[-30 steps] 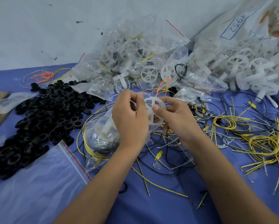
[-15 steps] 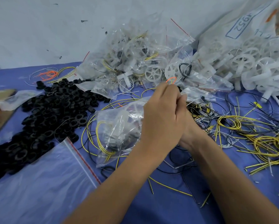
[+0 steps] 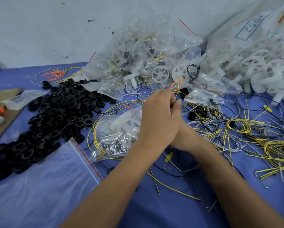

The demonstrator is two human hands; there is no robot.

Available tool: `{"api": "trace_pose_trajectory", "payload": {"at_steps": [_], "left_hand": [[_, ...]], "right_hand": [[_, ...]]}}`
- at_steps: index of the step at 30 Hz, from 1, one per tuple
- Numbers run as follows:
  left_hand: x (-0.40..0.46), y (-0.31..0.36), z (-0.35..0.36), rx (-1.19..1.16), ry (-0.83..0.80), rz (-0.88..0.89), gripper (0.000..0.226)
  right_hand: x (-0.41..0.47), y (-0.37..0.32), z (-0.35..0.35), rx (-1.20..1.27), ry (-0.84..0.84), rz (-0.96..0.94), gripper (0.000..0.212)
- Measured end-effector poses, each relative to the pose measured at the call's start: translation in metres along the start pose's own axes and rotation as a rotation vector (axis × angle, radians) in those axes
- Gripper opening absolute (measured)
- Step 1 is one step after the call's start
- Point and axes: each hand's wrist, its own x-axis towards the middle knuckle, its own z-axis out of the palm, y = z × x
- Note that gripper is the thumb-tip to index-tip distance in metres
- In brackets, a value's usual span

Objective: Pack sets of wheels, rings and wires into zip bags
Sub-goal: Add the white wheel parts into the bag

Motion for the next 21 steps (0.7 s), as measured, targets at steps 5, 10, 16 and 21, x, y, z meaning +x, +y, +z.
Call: {"api": "trace_pose_trajectory", "payload": {"at_steps": [5, 10, 16, 21], "left_hand": [[-0.001, -0.003, -0.001, -0.051, 0.042, 0.025, 0.027], [0.002, -0.012, -0.005, -0.001, -0.038, 0.033, 0.025], [0.021, -0.039, -0.023, 0.188, -0.174, -0.037, 0.038], [0.032, -0.056, -0.044, 0.240, -0.349, -0.166, 0.044]], "right_hand": [[0.005, 0.008, 0.001, -0.250, 0.024, 0.008, 0.025], [0.003, 0.005, -0.001, -0.435, 0.108, -0.117, 0.034], [0.005, -0.008, -0.003, 0.354, 0.141, 0.101, 0.030], [0.003, -0.009, -0.017, 0.527, -0.142, 0.220, 0.071]]}}
